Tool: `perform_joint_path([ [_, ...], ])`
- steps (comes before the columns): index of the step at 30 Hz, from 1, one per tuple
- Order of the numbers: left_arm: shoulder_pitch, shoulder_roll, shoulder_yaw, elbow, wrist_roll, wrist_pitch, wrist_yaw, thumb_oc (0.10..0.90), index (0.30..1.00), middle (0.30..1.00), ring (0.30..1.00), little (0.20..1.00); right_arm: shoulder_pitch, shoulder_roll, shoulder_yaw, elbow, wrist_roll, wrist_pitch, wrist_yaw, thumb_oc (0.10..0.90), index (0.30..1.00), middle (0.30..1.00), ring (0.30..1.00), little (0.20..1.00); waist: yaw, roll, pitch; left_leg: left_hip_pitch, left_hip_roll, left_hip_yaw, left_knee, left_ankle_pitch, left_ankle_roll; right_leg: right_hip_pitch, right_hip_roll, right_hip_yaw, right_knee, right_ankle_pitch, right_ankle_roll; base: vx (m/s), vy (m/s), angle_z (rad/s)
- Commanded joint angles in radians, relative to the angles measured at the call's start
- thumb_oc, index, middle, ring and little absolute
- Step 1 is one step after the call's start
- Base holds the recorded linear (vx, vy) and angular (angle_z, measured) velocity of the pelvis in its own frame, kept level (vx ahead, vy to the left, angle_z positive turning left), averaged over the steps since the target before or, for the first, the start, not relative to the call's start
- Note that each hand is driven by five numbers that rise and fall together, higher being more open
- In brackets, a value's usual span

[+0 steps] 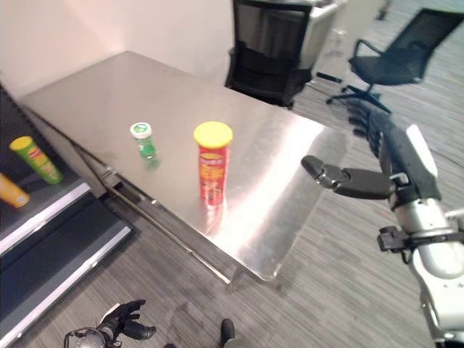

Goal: Put the goods on the table back onto the shelves and tidy them up.

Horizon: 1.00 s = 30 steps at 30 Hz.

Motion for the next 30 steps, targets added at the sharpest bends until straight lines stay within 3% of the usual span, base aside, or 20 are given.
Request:
perform_joint_path([
  [1,-0.029,0.045,-0.001,0.060,0.056,-0.040,-0.021,0.800,0.900,0.900,0.900,0.900,-0.093,-0.008,-0.084,0.006,0.090,-0.056,0.029,0.800,0.900,0.900,0.900,0.900,0.006,-0.043,-0.035,0.004,0.022,-0.037,0.015,-0.059,-0.038,0.039,-0.036,-0.049,0.013,-0.038,0.089,0.01,-0.028,0.24],
  [18,-0.012,0.039,-0.019,0.058,0.064,-0.040,-0.021,0.800,0.900,0.900,0.900,0.900,-0.205,-0.072,0.073,0.018,0.110,-0.012,0.110,0.800,0.900,0.900,0.900,0.900,0.064,-0.057,-0.047,-0.016,0.015,-0.118,0.015,-0.048,-0.042,0.068,-0.038,-0.113,0.013,-0.055,0.071,0.01,-0.020,0.19],
  [30,0.006,0.030,-0.008,0.064,0.048,-0.040,-0.015,0.800,0.900,0.900,0.900,0.900,-0.231,-0.103,0.137,0.047,-0.001,0.003,0.105,0.800,0.900,0.900,0.900,0.900,0.095,-0.072,-0.045,-0.024,0.007,-0.152,0.015,-0.046,-0.042,0.080,-0.040,-0.150,0.013,-0.059,0.068,0.02,-0.010,0.10],
])
